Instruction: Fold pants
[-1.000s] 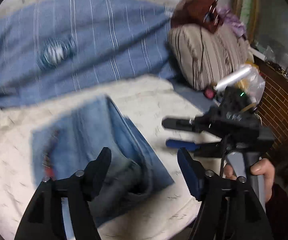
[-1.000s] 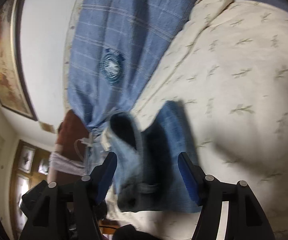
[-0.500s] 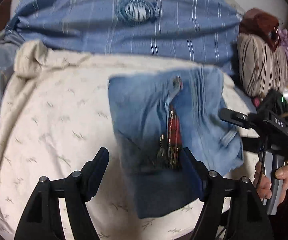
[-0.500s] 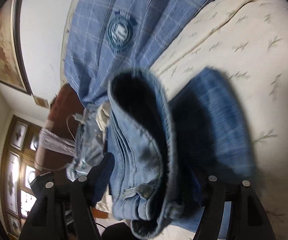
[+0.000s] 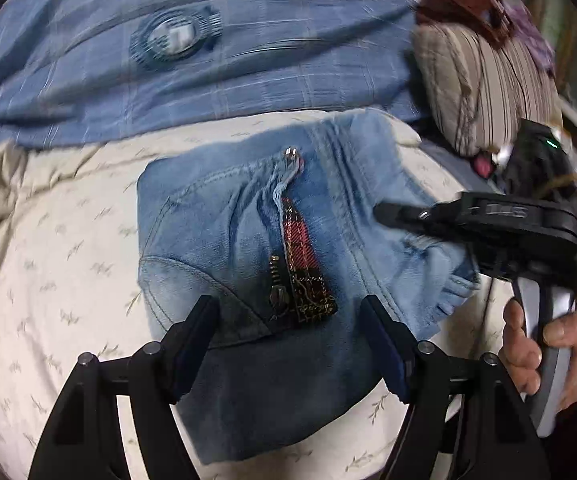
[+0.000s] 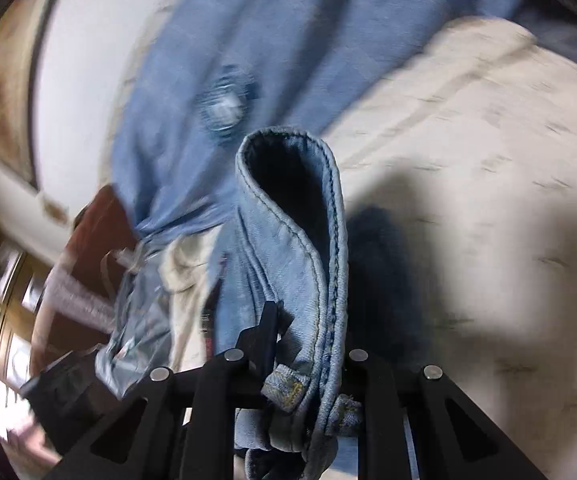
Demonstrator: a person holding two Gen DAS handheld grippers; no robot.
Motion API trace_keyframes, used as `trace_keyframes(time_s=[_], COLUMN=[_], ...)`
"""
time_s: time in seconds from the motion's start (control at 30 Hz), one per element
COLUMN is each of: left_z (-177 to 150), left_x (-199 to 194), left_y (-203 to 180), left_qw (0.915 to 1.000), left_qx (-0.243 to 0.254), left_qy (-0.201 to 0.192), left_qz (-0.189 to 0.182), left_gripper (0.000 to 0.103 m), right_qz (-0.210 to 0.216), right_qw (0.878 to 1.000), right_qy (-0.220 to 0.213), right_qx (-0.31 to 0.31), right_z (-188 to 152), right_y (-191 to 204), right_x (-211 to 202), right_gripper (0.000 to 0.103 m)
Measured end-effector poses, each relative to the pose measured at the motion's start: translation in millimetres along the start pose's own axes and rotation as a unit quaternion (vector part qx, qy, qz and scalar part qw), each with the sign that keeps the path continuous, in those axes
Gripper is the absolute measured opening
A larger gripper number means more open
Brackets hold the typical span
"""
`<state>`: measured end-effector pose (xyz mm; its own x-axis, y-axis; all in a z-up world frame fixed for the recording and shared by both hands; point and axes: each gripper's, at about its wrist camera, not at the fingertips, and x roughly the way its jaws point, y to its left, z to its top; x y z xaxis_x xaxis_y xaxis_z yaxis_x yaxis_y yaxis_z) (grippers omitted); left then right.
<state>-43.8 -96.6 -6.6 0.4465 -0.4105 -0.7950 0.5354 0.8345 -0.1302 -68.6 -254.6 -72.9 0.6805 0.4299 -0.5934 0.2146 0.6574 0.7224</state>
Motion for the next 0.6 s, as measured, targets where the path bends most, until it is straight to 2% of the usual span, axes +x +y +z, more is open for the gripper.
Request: trace_keyframes(time_s=[0.03,0.1,0.17,0.2,0.27,0.3,0.33,0.4,0.5,0.6], left_z=[2,0,3,7,15,23,30,43,58,68], left_x=[6,8,2,-4,-21,-26,-27,-29,-11,8], left_y=[-6,-11,-6,0,11,17,20,26,30,35], left_qw=[0.9997,0.999,0.9994,0.9998,0.9999,0.9995,0.9992,0.9984,0.9979,0.9956], left_qx=[0.018,0.035,0.028,0.019,0.004,-0.001,-0.004,-0.008,-0.013,-0.029], left_qy=[0.006,0.011,0.011,0.008,-0.016,-0.03,-0.039,-0.05,-0.041,-0.036], left_qz=[0.015,0.027,0.015,0.008,0.003,0.006,0.009,0.024,0.049,0.082], left_gripper=[0.076,0.076,0.076,0.076,0.076,0.076,0.077,0.077,0.077,0.077], right_qz=[-0.013,0.0,0.011,0.011,0.014,0.023,0.03,0.052,0.107,0.124], right_qw=[0.999,0.998,0.998,0.998,0.999,0.998,0.996,0.99,0.986,0.987], right_qy=[0.022,0.043,0.048,0.039,-0.016,-0.047,-0.078,-0.13,-0.124,-0.091], right_qx=[0.019,0.054,0.049,0.044,0.037,0.036,0.034,0.005,-0.037,-0.047], right_z=[1,2,6,8,14,17,19,19,23,28], right_y=[-9,-20,-19,-19,-17,-18,-17,-7,10,21], right_x=[7,11,1,-6,-34,-48,-60,-78,-77,-55], right_gripper=[0.023,0.025,0.032,0.033,0.041,0.047,0.059,0.06,0.06,0.06])
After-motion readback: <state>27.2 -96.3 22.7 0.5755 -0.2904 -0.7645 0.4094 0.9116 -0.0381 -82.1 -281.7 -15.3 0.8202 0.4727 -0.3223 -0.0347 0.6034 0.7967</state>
